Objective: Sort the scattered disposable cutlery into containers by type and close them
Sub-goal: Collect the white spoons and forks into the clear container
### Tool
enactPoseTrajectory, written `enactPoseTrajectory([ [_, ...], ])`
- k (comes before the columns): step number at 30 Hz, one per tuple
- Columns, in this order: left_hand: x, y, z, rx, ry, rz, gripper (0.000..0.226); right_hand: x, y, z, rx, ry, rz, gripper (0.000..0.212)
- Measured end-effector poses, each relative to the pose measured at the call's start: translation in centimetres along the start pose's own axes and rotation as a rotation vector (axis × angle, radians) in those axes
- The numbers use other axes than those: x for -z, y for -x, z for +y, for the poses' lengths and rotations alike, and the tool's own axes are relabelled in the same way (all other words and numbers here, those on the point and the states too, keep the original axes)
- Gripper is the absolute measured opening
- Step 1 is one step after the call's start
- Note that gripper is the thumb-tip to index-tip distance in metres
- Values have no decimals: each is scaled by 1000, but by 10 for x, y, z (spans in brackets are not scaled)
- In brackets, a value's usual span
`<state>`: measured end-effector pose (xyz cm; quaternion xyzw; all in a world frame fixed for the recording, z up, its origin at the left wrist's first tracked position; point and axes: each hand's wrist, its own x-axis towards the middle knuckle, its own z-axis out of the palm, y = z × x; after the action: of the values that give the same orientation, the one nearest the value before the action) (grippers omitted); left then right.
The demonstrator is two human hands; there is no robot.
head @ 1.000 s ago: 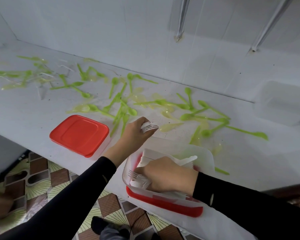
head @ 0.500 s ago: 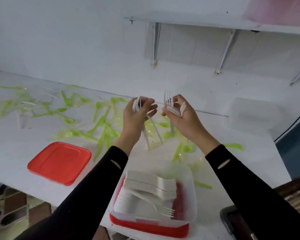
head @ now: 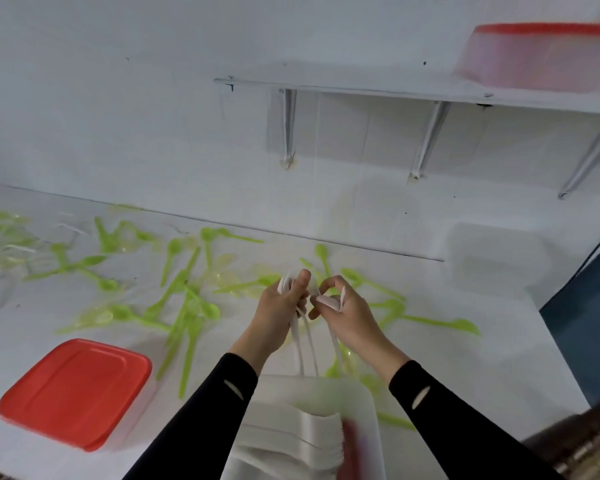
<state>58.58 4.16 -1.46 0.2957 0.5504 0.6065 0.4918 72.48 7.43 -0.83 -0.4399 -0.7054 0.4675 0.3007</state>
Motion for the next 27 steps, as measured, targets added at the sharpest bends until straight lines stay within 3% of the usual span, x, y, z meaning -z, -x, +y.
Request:
enactPoseTrajectory([
  [5, 2, -2, 2, 47, 198, -98, 69, -3, 5, -7, 148, 174, 111, 13],
  [9, 1, 0, 3, 126, 226, 20, 72, -1, 4, -6, 131, 393, 16, 22],
  [14, -1, -1, 8, 133, 294, 32, 65, -3, 0, -1, 85, 211, -138, 22],
  [18, -3, -2, 10, 176, 318, 1, 83, 1, 0, -3, 58, 62, -239, 29],
  [21, -1, 0, 8, 177, 255, 47, 74, 2, 1, -6, 63, -47, -255, 28],
  [24, 0, -1, 8, 155, 269, 115, 66, 1, 3, -5, 39, -43, -310, 31],
  [27, -1, -1, 11, 146, 278, 55, 62, -1, 3, -2, 26, 25, -379, 36],
])
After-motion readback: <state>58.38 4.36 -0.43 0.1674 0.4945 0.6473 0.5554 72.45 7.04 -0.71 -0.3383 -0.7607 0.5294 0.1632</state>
